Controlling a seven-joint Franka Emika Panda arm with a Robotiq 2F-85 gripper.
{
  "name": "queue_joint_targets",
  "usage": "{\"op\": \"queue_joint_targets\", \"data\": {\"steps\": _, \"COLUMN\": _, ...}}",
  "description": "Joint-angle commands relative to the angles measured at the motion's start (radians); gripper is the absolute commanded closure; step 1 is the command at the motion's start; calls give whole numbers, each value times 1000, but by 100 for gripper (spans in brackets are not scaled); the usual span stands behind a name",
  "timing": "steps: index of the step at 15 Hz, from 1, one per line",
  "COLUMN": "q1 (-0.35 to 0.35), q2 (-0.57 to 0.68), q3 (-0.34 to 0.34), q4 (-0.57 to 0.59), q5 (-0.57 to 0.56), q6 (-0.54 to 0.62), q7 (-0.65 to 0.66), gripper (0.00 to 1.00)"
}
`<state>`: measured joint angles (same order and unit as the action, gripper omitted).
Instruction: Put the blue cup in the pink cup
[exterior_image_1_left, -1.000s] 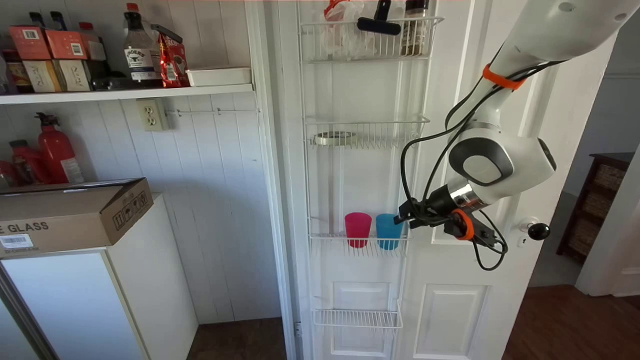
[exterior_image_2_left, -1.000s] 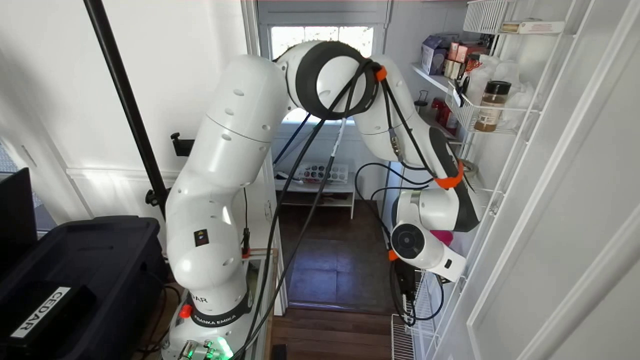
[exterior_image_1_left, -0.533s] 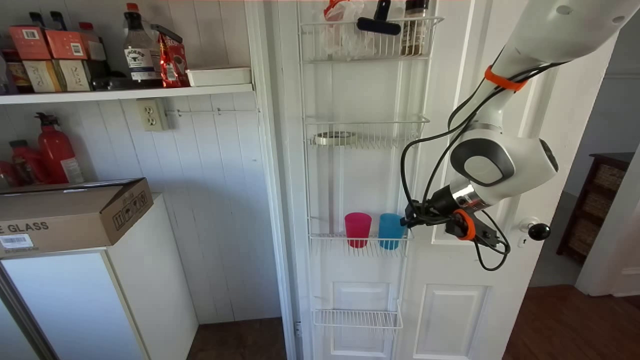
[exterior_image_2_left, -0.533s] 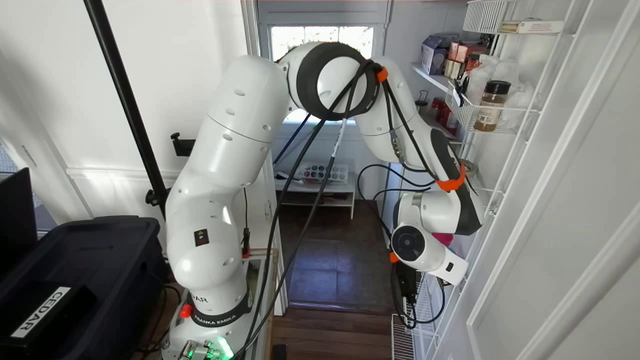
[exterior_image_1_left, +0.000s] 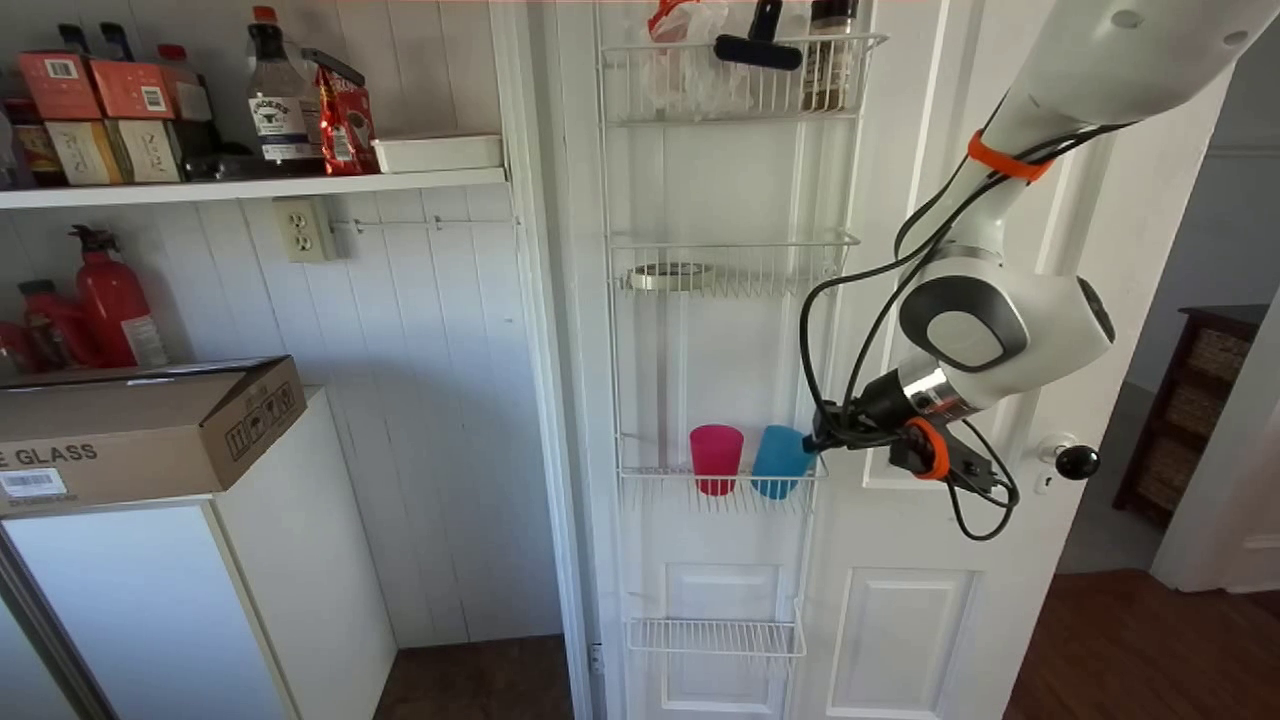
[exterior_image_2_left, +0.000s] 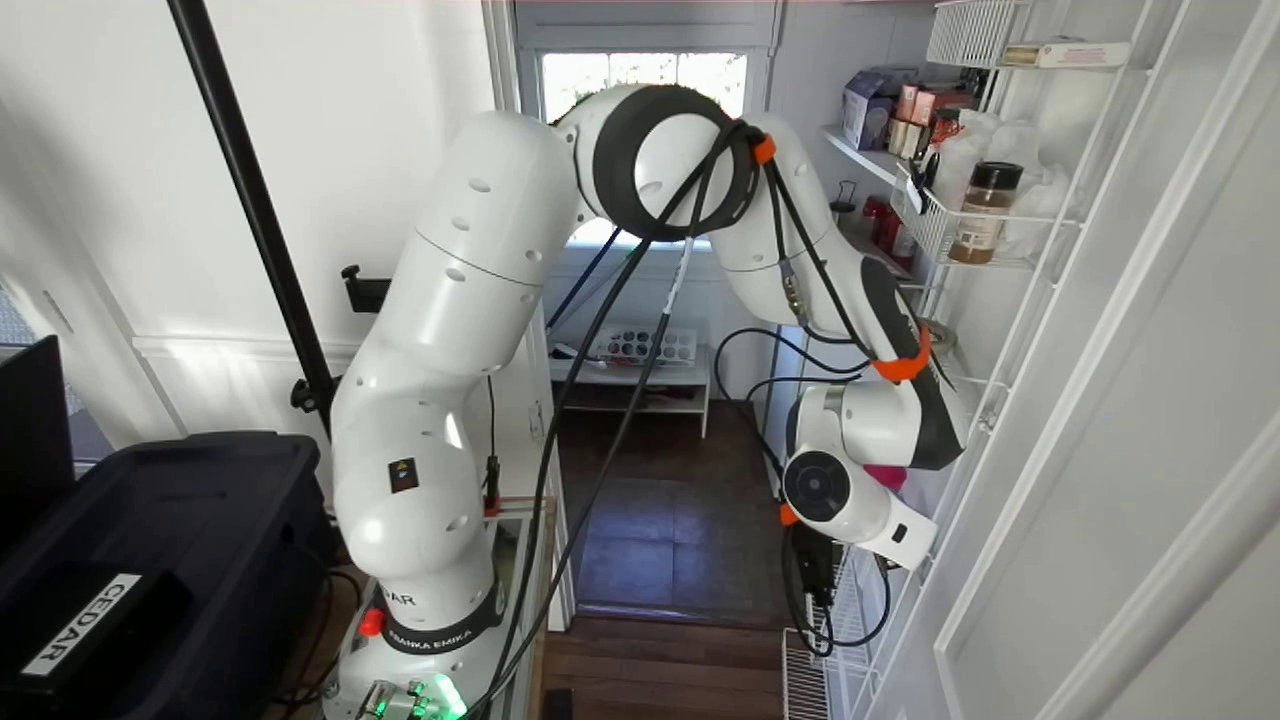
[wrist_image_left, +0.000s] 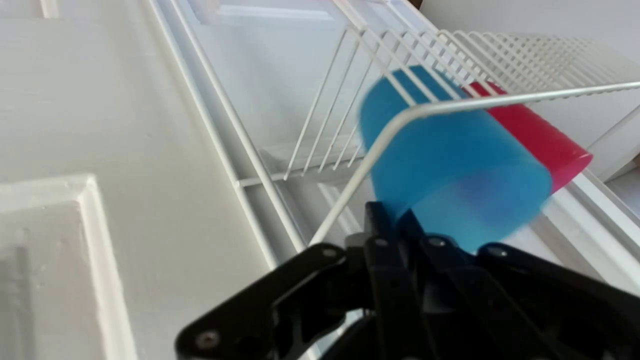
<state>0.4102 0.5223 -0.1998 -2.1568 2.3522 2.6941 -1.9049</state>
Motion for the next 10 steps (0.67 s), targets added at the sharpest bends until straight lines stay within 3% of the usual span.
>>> {"op": "queue_joint_targets", "data": {"steps": 1, "q1": 9, "q2": -19, "q3": -13, "q4": -15, "q5": 33, "q6": 3, "q7": -35, "gripper": 100}}
{"op": "queue_joint_targets", "data": {"steps": 10, "q1": 12, "q2": -145, "q3": -53, "q4": -116, "q5": 82, "q6": -43, "q7": -132, "gripper": 99}}
